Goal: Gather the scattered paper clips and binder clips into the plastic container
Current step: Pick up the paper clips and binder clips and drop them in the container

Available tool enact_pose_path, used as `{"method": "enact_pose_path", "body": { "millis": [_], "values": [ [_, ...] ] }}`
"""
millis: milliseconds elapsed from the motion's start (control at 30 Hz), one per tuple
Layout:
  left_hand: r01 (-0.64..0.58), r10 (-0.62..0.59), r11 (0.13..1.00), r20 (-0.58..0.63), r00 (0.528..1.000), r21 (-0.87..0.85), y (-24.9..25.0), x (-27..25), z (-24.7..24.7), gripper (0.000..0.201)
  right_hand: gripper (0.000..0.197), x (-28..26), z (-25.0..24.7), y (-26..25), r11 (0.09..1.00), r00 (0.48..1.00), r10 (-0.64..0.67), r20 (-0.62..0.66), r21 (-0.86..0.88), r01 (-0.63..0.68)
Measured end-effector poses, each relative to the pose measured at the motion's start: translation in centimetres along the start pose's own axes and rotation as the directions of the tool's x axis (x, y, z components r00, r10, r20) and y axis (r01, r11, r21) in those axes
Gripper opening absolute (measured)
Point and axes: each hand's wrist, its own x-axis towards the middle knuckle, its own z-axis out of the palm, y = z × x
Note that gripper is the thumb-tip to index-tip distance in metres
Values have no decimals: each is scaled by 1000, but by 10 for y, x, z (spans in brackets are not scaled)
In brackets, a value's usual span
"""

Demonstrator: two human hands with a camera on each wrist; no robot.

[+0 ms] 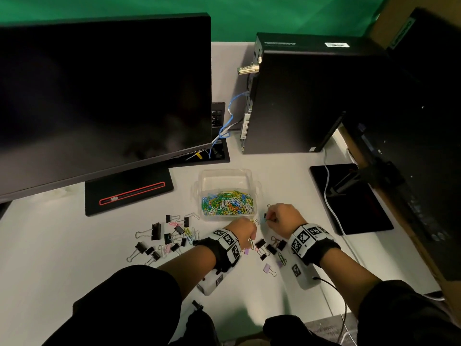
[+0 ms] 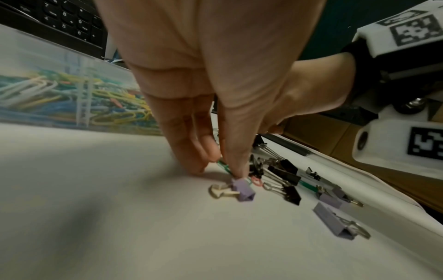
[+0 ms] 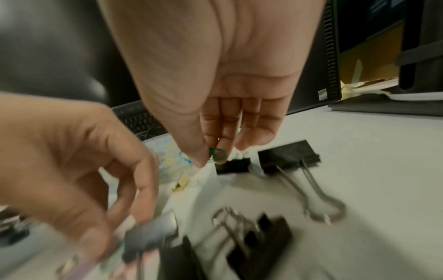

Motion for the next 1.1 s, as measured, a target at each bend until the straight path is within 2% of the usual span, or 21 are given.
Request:
{"method": "enact_pose_path", "body": {
  "millis": [100,233,367,467,500,567,700,800,867,933,1100],
  "values": [
    [7,-6,1000,18,1000,-24,1,-3,0,36,11,11,-13,-13,998,995,-30,-94,46,34],
    [2,-1,998,15,1000,-57,5,-4,1,37,10,30,-20,-36,994,987,-54,-148,83,67],
    [5,-5,1000,-1,1000,-17,4,-6,5,32,27,40,-18,-44,992,988,-60,-139,103,74],
    [17,-17,999,6,1000,-32,-1,-7,5,32,20,34,-17,-35,993,992,-53,-117,97,65],
    [24,-23,999,12,1000,-40,-3,-7,5,32,17,29,-15,-30,993,993,-59,-99,92,68],
    [42,-41,998,24,999,-42,-7,-7,5,30,23,18,-11,-19,996,997,-67,-31,62,69],
    [71,-71,997,34,997,-9,-9,-6,7,33,20,-9,0,-1,999,978,-52,200,11,51],
    [73,-73,997,20,997,6,-8,-7,7,36,31,-21,9,5,997,973,-65,220,48,55],
    [57,-57,998,-32,998,-17,-8,-10,1,34,38,-24,15,6,997,979,-70,190,42,63],
    [27,-36,997,-126,991,-71,-12,-16,-6,27,34,-25,21,5,995,979,-92,181,46,86],
    [-50,-24,984,-404,915,-173,-27,-26,-26,16,22,-26,28,4,995,983,-84,163,68,73]
  ]
}}
